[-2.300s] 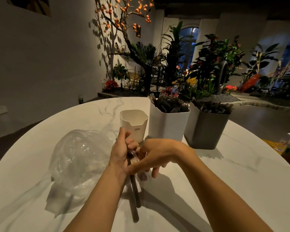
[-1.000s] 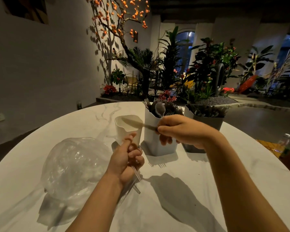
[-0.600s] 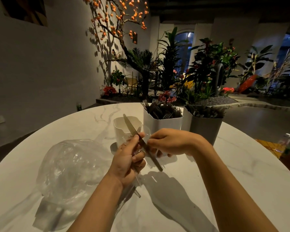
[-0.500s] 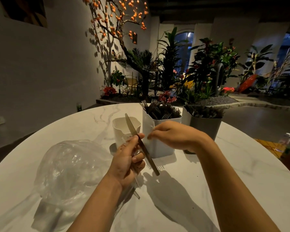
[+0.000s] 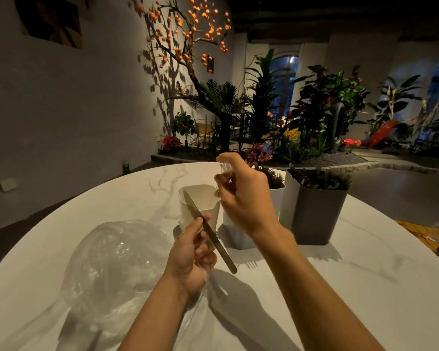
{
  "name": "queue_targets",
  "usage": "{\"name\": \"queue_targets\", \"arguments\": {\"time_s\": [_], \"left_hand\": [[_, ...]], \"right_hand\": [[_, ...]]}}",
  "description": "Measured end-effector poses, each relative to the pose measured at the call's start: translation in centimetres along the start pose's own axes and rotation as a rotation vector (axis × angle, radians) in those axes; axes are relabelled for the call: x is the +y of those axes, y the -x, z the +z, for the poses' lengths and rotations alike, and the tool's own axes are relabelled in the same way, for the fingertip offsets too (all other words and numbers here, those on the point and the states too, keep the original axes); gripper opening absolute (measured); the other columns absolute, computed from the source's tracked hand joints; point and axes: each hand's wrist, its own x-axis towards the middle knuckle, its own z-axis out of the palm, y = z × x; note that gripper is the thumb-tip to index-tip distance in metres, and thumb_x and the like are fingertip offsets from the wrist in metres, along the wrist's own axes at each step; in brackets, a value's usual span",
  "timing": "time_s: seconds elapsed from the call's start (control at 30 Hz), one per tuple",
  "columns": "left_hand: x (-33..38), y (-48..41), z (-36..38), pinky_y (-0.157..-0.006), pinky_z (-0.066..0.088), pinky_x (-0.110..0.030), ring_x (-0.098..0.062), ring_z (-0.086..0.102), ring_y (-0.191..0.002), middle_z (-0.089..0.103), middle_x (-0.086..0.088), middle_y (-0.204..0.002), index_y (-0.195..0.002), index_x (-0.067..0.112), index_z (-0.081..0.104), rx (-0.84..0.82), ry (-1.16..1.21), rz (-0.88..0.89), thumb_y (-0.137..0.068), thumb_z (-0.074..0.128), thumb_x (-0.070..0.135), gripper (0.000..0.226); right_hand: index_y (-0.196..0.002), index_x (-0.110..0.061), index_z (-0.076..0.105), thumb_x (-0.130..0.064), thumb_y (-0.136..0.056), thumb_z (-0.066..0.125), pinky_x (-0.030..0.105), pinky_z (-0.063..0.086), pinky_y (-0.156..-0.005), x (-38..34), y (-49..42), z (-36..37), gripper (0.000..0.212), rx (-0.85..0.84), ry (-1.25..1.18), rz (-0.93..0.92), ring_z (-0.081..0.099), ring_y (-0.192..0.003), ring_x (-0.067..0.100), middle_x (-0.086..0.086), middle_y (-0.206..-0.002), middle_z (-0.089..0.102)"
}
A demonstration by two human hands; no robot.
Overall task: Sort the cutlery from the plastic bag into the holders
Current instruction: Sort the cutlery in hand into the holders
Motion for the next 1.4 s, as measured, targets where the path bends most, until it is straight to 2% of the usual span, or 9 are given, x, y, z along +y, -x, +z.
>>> {"name": "queue_targets", "arguments": {"time_s": [0.17,0.37,0.5,0.57,0.67,0.8,0.9,1.13,1.4], "left_hand": [[0.0,-0.5,-0.6,-0.058,0.034,-0.025,-0.008,0.039,-0.052,0.057,-0.008,-0.087,-0.093,0.016,0.078,0.081,-0.046,-0.006,-0.097,0.063,0.03,0.021],[0.3,-0.6,-0.6,-0.042,0.037,-0.021,-0.006,0.035,-0.039,0.048,-0.002,-0.063,-0.085,0.013,0.068,0.104,-0.032,-0.02,-0.101,0.059,0.028,0.024],[0.3,-0.6,-0.7,-0.058,0.039,-0.024,-0.008,0.044,-0.053,0.062,-0.006,-0.077,-0.094,0.012,0.074,0.112,-0.023,-0.011,-0.1,0.061,0.029,0.022],[0.3,-0.5,-0.6,-0.055,0.031,-0.025,-0.01,0.044,-0.056,0.058,-0.006,-0.073,-0.079,0.015,0.073,0.112,-0.042,0.008,-0.099,0.061,0.025,0.025],[0.4,-0.2,-0.3,-0.048,0.017,-0.023,-0.006,0.026,-0.042,0.036,0.004,-0.055,-0.063,0.018,0.053,0.041,-0.012,0.002,-0.104,0.052,0.018,0.041],[0.1,0.0,-0.1,-0.046,0.017,-0.023,-0.006,0.024,-0.043,0.034,0.004,-0.056,-0.065,0.018,0.045,0.018,-0.099,0.04,-0.106,0.044,0.012,0.042],[0.0,0.0,0.0,-0.043,0.018,-0.02,-0.006,0.024,-0.044,0.036,0.002,-0.061,-0.07,0.017,0.052,-0.002,-0.147,0.054,-0.105,0.046,0.011,0.036],[0.2,-0.2,-0.2,-0.038,0.021,-0.018,-0.004,0.029,-0.037,0.041,0.003,-0.058,-0.101,0.007,0.067,-0.004,-0.116,0.023,-0.103,0.055,0.02,0.018],[0.2,0.0,-0.4,-0.044,0.029,-0.018,-0.005,0.035,-0.039,0.058,-0.004,-0.076,-0.09,0.013,0.075,0.101,-0.084,0.041,-0.102,0.059,0.025,0.023]], "right_hand": [[-0.112,-0.012,0.073,-0.003,-0.091,0.067,0.043,0.059,-0.075,1.5,-1.3,4.6,0.024,0.117,0.15,-0.047,0.065,-0.088,0.02,0.006,-0.102,0.068],[-0.114,-0.02,0.076,-0.021,-0.099,0.06,0.036,0.051,-0.084,2.6,-1.7,6.4,0.022,-0.266,0.259,0.088,0.056,-0.1,0.021,0.004,-0.107,0.061],[-0.127,-0.023,0.068,-0.024,-0.099,0.06,0.038,0.049,-0.087,1.8,-1.8,6.1,0.029,-0.239,0.327,0.018,0.047,-0.107,0.024,0.005,-0.111,0.053],[-0.123,-0.023,0.07,-0.022,-0.097,0.061,0.032,0.05,-0.081,0.9,-2.1,5.1,0.027,-0.224,0.281,0.001,0.053,-0.099,0.018,0.001,-0.106,0.058],[-0.114,-0.022,0.075,-0.025,-0.095,0.065,0.013,0.042,-0.063,-0.8,-2.3,3.4,0.022,-0.492,0.182,0.031,0.056,-0.075,0.001,-0.013,-0.094,0.067],[-0.116,-0.025,0.075,-0.027,-0.092,0.067,0.03,0.056,-0.081,-1.4,-1.7,3.6,0.025,-0.747,0.283,0.084,0.065,-0.097,0.016,-0.007,-0.113,0.07],[-0.099,-0.027,0.079,-0.023,-0.092,0.064,0.034,0.059,-0.075,-0.8,-2.2,3.7,0.017,-0.632,0.284,0.086,0.065,-0.086,0.014,-0.011,-0.094,0.071],[-0.105,-0.02,0.076,-0.021,-0.095,0.062,0.044,0.061,-0.072,-0.2,-3.4,2.3,0.017,0.213,0.041,0.065,0.07,-0.073,0.014,-0.005,-0.087,0.075],[-0.094,-0.007,0.076,-0.005,-0.094,0.054,0.042,0.054,-0.078,1.3,-2.4,5.9,0.022,-0.081,0.361,0.104,0.066,-0.087,0.032,0.012,-0.092,0.074]]}}
